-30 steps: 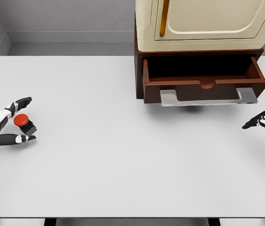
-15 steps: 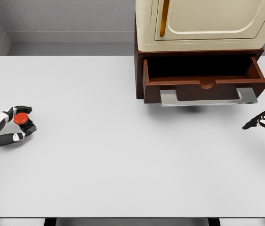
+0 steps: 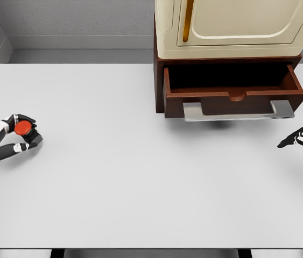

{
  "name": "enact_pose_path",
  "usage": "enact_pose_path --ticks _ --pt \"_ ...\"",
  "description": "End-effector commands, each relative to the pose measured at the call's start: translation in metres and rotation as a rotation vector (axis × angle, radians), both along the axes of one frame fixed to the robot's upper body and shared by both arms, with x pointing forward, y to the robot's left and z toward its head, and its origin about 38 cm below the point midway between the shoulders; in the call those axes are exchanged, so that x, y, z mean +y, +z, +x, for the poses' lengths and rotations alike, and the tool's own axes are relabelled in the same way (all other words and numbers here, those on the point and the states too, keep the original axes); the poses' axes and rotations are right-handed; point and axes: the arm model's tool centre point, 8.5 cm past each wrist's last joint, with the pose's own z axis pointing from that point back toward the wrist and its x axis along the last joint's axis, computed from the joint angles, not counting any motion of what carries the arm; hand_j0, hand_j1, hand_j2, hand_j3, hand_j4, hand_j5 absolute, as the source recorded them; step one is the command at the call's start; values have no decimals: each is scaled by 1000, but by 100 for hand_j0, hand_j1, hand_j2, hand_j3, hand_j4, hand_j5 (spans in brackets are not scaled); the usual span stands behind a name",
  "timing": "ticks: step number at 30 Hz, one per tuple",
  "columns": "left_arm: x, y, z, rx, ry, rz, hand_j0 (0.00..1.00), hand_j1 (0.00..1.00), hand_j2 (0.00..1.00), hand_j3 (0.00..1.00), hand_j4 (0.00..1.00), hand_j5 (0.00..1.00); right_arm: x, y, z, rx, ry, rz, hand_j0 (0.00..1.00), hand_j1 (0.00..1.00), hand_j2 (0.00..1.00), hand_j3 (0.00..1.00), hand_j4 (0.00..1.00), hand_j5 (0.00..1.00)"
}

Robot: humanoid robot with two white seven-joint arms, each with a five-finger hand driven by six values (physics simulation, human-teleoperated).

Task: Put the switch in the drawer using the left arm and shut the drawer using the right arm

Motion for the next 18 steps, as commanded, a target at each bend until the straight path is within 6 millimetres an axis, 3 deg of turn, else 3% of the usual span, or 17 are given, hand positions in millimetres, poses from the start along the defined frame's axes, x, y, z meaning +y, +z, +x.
enact_pose_path --ticks 1,9,18 --pt "-3 9 2 -26 -9 -1 36 36 36 36 36 36 0 1 0 0 -2 5 75 75 75 75 75 75" --pt "-31 38 11 -123 -75 0 36 36 36 36 36 36 0 2 0 -3 -1 5 75 75 75 75 75 75" --pt "-51 47 18 -147 -120 -8 36 36 36 36 36 36 0 2 1 -3 -1 6 75 75 75 75 75 75"
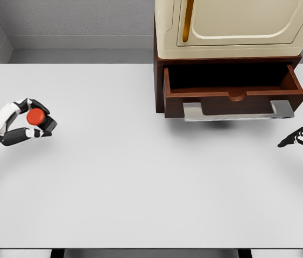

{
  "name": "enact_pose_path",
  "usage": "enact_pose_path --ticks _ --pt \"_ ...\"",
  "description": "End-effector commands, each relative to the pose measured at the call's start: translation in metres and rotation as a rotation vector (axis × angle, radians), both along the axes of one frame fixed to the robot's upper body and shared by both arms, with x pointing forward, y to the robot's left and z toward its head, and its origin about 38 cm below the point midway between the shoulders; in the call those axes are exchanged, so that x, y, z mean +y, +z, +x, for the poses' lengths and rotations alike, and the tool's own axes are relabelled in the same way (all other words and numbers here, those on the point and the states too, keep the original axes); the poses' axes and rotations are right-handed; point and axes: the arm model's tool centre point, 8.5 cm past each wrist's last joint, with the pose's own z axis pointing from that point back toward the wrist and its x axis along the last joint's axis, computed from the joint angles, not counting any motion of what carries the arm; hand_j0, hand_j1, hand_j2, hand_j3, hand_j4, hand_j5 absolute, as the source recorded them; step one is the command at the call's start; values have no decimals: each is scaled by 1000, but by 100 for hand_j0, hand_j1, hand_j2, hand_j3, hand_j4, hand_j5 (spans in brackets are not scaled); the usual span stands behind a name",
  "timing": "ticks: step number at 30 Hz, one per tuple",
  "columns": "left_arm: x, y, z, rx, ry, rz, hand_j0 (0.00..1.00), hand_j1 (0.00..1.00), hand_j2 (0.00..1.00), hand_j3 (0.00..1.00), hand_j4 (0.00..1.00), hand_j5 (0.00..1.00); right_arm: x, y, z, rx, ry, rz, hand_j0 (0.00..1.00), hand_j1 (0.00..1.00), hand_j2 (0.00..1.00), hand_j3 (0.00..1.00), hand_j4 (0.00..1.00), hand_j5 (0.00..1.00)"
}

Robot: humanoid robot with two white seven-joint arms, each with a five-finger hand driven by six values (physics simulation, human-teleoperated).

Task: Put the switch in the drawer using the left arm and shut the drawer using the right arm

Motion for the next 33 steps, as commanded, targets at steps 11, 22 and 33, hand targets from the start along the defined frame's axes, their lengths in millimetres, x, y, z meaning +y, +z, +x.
enact_pose_path --ticks 11,22,33 --pt "-35 16 12 -34 -64 -37 36 36 36 36 36 36 0 0 0 3 -1 6 75 75 75 75 75 75" --pt "-64 28 19 -55 -116 -42 36 36 36 36 36 36 0 0 0 3 -1 6 75 75 75 75 75 75" --pt "-99 46 30 -105 -166 -25 36 36 36 36 36 36 0 1 0 0 -2 7 75 75 75 75 75 75"
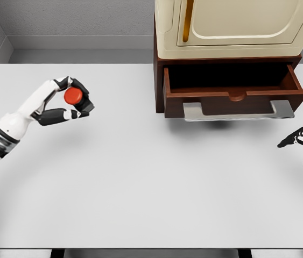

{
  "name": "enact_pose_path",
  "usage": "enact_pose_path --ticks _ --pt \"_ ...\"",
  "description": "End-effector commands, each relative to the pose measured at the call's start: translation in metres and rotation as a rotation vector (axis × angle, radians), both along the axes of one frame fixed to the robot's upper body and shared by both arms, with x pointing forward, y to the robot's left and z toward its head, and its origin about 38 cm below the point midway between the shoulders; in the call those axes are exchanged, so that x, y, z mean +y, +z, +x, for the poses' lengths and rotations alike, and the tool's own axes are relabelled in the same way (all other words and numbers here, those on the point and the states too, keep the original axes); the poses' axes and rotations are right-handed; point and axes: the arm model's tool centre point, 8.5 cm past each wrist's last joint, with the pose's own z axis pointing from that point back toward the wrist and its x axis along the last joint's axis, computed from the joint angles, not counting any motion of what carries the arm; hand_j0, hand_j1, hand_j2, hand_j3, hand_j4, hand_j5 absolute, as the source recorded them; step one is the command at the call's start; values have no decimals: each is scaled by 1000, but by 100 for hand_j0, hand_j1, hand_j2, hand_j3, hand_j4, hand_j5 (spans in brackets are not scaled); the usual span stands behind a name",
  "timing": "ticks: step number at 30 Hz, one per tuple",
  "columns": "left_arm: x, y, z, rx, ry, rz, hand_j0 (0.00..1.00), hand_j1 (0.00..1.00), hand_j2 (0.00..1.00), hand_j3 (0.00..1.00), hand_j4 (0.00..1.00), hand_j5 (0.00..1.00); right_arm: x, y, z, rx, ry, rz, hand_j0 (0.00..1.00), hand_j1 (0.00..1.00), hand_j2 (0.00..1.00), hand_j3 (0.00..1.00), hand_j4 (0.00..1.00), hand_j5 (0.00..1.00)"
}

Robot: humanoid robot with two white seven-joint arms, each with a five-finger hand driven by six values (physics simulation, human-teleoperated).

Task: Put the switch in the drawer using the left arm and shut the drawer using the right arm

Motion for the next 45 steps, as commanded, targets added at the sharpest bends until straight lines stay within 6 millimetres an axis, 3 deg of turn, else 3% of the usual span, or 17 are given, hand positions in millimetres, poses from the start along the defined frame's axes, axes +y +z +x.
enact_pose_path --ticks 1,12,31,45 --pt "-9 -1 0 -3 -10 -3 36 36 36 36 36 36 0 1 0 0 -3 7 75 75 75 75 75 75" --pt "-51 22 11 -67 -103 -15 36 36 36 36 36 36 0 0 0 0 -1 5 75 75 75 75 75 75" --pt "-106 60 30 -114 -220 -13 36 36 36 36 36 36 0 0 0 0 -1 5 74 74 74 74 74 74" --pt "-165 81 36 -194 -256 -1 36 36 36 36 36 36 0 1 0 0 -3 7 73 73 73 73 73 73"
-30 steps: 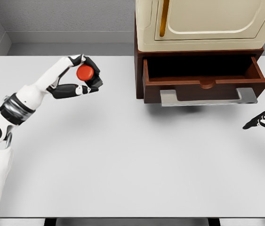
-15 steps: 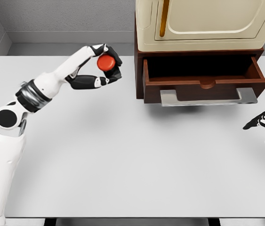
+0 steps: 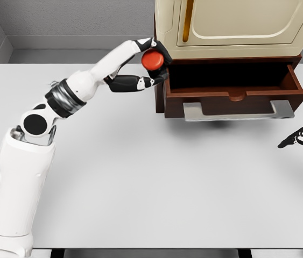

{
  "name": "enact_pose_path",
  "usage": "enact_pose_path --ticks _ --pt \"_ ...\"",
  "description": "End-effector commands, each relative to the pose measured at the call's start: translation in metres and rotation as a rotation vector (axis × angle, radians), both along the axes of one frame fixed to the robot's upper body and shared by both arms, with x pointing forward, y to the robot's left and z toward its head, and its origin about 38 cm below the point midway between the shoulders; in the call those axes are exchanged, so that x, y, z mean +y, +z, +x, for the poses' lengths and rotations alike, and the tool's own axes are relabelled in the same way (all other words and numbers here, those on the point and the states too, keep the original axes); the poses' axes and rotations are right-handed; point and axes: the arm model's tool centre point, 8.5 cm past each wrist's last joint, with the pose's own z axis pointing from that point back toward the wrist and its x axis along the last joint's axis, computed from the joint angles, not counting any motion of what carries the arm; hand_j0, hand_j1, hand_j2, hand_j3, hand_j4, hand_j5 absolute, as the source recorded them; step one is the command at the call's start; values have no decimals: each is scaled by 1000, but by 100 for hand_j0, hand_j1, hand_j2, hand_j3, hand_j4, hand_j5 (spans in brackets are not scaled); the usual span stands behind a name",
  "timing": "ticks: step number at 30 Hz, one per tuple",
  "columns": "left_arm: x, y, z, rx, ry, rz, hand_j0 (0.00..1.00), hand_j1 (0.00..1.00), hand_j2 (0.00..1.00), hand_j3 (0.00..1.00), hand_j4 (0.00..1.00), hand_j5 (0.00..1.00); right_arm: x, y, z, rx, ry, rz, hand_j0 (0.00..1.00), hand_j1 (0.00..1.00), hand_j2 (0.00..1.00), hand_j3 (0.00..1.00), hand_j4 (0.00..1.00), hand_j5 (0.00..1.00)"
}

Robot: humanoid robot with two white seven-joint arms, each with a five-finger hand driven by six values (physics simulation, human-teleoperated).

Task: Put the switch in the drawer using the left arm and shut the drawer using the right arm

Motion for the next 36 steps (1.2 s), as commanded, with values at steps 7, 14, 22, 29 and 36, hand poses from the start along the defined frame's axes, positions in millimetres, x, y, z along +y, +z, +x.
enact_pose_path --ticks 7,14,22,29,36 --pt "-34 -1 7 -9 12 28 36 36 36 36 36 36 0 1 0 0 -1 5 73 73 73 73 73 73" --pt "-37 -3 15 -52 77 162 36 36 36 36 36 36 0 1 0 0 -3 6 73 73 73 73 73 73" --pt "-58 4 14 -125 67 274 36 36 36 36 36 36 0 1 0 1 -1 5 73 73 73 73 73 73" --pt "-61 7 18 -196 133 407 35 35 35 35 35 35 0 1 0 0 -1 5 73 73 73 73 73 73" --pt "-80 14 8 -265 106 459 35 35 35 35 35 35 0 1 0 0 -1 5 73 73 73 73 73 73"
